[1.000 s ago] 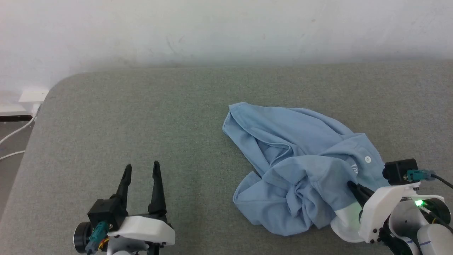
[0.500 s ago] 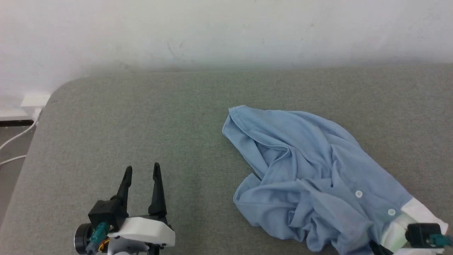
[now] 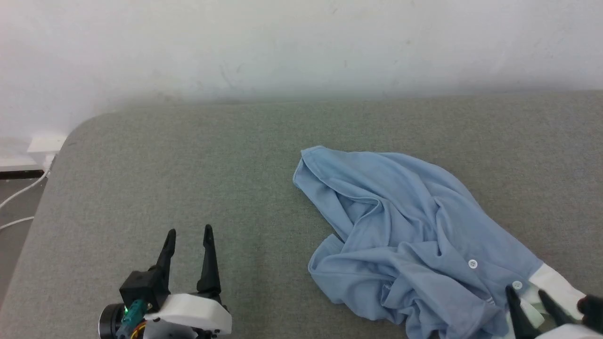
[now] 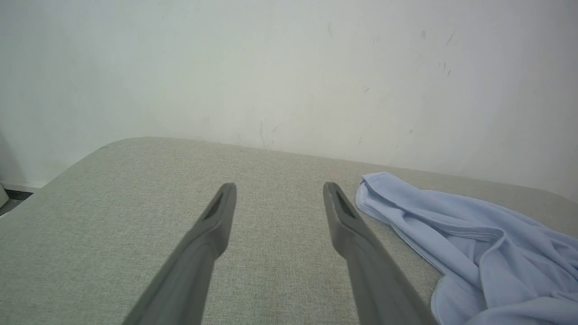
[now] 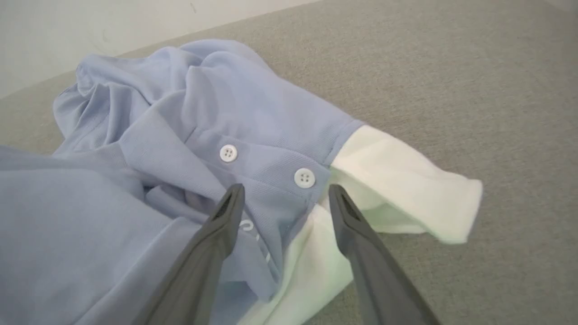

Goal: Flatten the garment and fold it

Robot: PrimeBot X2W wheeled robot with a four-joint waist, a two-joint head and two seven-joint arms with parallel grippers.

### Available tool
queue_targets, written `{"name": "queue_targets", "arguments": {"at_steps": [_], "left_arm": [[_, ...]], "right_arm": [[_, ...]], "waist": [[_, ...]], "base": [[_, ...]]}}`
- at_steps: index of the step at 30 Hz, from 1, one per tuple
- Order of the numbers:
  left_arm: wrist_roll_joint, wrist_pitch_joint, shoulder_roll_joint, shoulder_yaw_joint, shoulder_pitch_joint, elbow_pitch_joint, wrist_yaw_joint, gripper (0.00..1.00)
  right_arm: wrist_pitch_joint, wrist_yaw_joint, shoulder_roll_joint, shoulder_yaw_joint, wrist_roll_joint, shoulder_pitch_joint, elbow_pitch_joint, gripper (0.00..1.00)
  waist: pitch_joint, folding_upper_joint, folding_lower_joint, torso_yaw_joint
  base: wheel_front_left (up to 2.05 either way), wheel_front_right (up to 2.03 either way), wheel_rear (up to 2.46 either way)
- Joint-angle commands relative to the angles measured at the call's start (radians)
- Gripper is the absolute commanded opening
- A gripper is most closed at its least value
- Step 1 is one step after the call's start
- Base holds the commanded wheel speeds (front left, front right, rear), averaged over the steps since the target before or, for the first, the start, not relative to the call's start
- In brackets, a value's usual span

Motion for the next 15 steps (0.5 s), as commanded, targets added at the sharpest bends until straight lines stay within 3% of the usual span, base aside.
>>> {"name": "queue_targets", "arguments": {"at_steps": [1,4,8,15], "left_arm": [[0.004,-0.005,-0.001,0.004,0.014,0.001,-0.001,1.0],[0.003,-0.005,-0.004,0.005,0.015,-0.006,0.0,1.0],[0.004,-0.005,-0.007,0.002,0.001,-0.023,-0.001,1.0],[0.014,-0.005,-0.013,-0.022,-0.054,-0.052,-0.009,1.0]], "right_arm": [[-0.037,-0.001,0.005,-0.014,0.009,-0.035,-0.012,1.0],[-0.061,-0.001,-0.001,-0.032,0.026,-0.092,0.003,1.0],[-0.037,-0.001,-0.057,-0.043,0.043,-0.215,0.093,1.0],[0.168,-0.001,-0.214,0.068,0.125,-0.467,0.331,1.0]], "waist": [[-0.006,0.0,0.0001,-0.005],[-0.006,0.0,0.0001,-0.009],[0.012,0.0,0.0001,-0.008],[0.083,0.0,0.0001,0.026]], "base": [[0.0,0.0,0.0],[0.0,0.0,0.0],[0.0,0.0,0.0],[0.0,0.0,0.0]]}}
